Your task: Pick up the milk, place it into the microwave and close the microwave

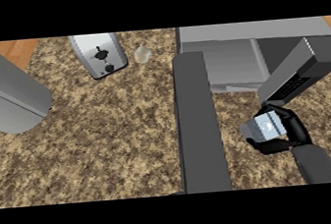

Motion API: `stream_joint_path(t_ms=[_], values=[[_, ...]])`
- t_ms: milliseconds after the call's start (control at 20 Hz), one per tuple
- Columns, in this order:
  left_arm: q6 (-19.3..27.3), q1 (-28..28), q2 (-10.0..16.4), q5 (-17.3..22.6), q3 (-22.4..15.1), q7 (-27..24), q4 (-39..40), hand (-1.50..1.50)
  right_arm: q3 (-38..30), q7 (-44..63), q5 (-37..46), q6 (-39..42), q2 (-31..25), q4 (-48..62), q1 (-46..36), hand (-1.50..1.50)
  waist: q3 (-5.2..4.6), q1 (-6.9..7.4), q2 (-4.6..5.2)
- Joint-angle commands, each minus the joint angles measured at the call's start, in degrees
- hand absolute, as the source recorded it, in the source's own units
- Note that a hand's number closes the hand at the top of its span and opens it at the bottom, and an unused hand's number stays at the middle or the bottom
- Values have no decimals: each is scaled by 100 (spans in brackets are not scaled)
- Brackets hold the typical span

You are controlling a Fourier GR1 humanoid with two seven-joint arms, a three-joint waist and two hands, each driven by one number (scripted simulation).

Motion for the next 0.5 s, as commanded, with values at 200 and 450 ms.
stream_joint_path(t_ms=[200, 450], values=[[-251, 13, -95, -161, 64, -274, 295, -150, -168, -783, 71, -871, 169, 628, -237, 150, 32, 60, 45], [-420, -38, -100, -159, 93, -278, 541, -150, -119, -438, 234, -1270, 407, 785, -504, 150, 24, 7, 26]])
